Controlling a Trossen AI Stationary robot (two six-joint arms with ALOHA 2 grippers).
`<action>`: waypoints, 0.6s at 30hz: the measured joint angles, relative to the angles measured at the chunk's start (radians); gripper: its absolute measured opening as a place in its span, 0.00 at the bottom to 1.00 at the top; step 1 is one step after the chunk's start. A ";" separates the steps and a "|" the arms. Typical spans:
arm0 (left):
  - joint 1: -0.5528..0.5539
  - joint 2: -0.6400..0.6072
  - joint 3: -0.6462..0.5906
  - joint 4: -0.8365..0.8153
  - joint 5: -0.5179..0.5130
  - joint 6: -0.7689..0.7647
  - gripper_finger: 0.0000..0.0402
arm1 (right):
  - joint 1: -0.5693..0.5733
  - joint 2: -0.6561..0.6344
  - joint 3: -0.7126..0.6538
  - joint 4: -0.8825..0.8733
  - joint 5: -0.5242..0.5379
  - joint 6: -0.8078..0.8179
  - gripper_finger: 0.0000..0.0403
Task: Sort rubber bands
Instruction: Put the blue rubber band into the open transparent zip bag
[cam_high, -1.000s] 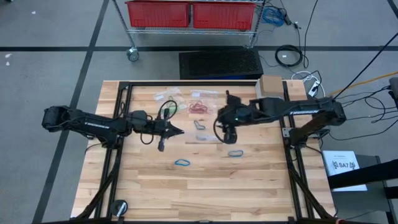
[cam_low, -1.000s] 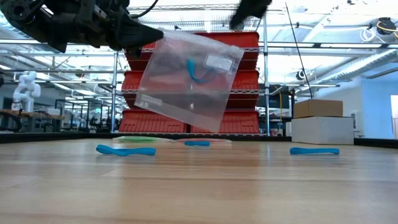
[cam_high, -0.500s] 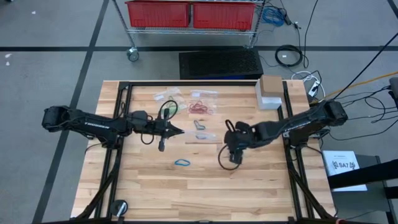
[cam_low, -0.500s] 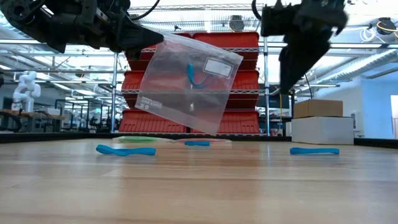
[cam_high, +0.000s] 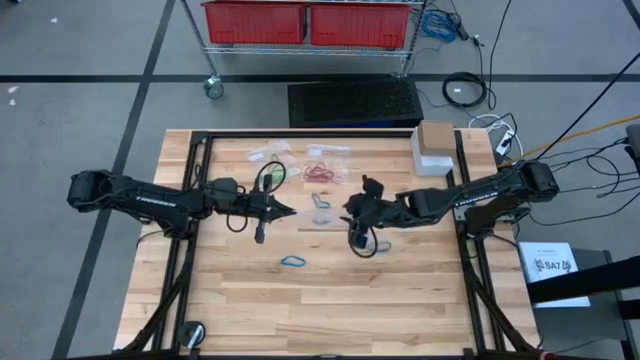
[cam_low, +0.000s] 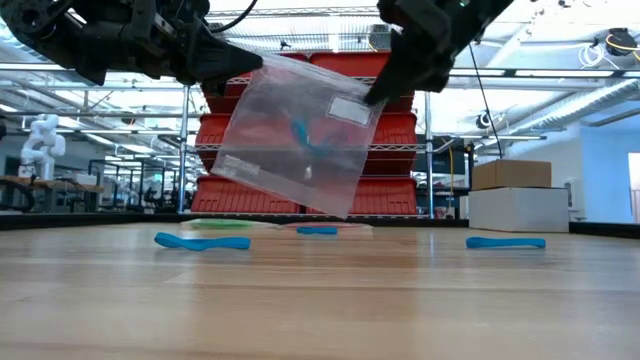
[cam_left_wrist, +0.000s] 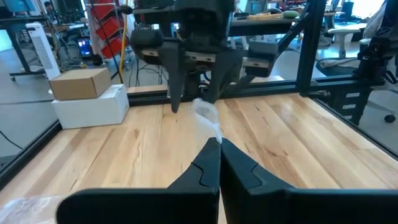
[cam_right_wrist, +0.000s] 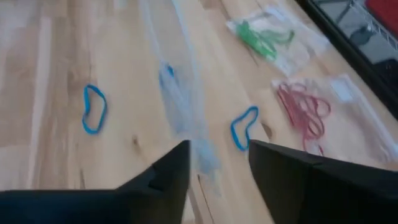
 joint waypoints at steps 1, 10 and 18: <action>0.000 0.000 0.000 0.000 0.000 0.000 0.00 | 0.000 0.000 0.000 0.015 -0.001 -0.009 0.38; 0.000 0.000 0.000 0.005 -0.008 0.000 0.00 | 0.001 0.001 0.000 0.132 -0.052 -0.042 0.04; 0.000 0.004 0.000 0.032 -0.031 -0.001 0.00 | -0.007 0.001 0.001 0.204 -0.085 -0.072 0.02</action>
